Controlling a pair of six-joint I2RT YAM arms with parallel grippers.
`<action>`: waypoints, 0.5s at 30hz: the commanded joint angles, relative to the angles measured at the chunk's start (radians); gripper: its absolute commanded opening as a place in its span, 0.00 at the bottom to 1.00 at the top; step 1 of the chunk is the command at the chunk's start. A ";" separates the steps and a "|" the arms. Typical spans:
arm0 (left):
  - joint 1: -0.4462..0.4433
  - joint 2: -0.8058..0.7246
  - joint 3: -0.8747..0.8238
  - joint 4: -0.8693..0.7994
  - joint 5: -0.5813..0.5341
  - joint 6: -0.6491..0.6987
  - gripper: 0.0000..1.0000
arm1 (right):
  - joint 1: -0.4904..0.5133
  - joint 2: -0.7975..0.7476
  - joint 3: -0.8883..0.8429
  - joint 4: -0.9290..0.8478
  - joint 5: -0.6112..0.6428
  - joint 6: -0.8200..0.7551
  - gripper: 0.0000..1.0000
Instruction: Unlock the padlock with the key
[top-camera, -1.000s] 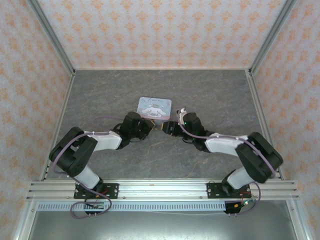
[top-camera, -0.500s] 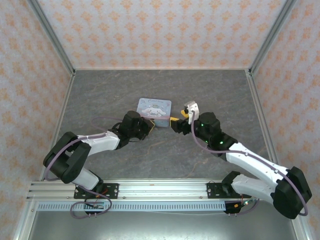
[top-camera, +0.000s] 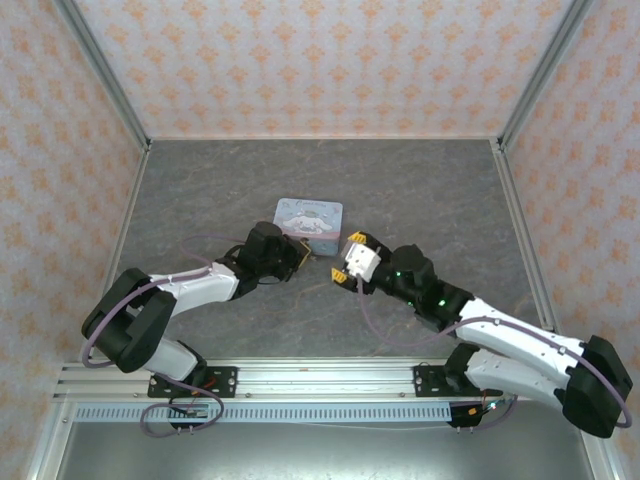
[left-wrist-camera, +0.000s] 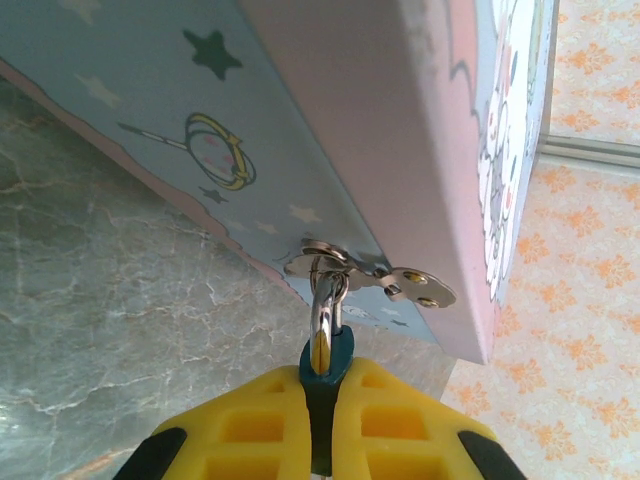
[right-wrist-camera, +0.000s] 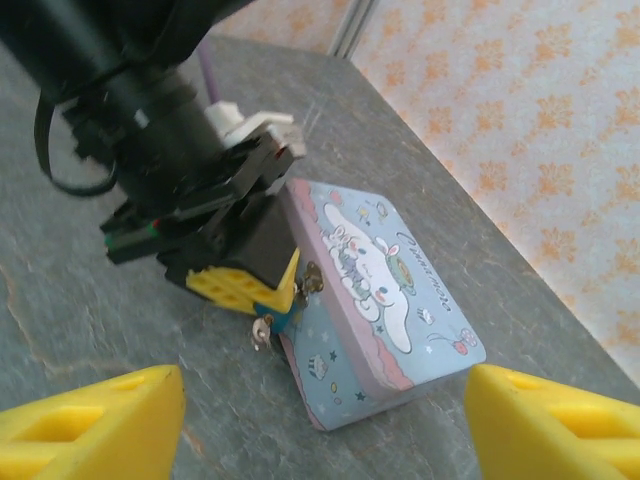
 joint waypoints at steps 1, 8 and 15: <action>-0.013 -0.030 0.048 -0.016 -0.026 -0.042 0.00 | 0.048 0.046 -0.026 0.020 0.177 -0.155 0.73; -0.035 -0.013 0.047 0.015 -0.017 -0.110 0.00 | 0.112 0.214 -0.006 0.107 0.238 -0.172 0.68; -0.047 -0.023 0.046 0.004 -0.028 -0.116 0.00 | 0.114 0.345 0.008 0.208 0.218 -0.135 0.59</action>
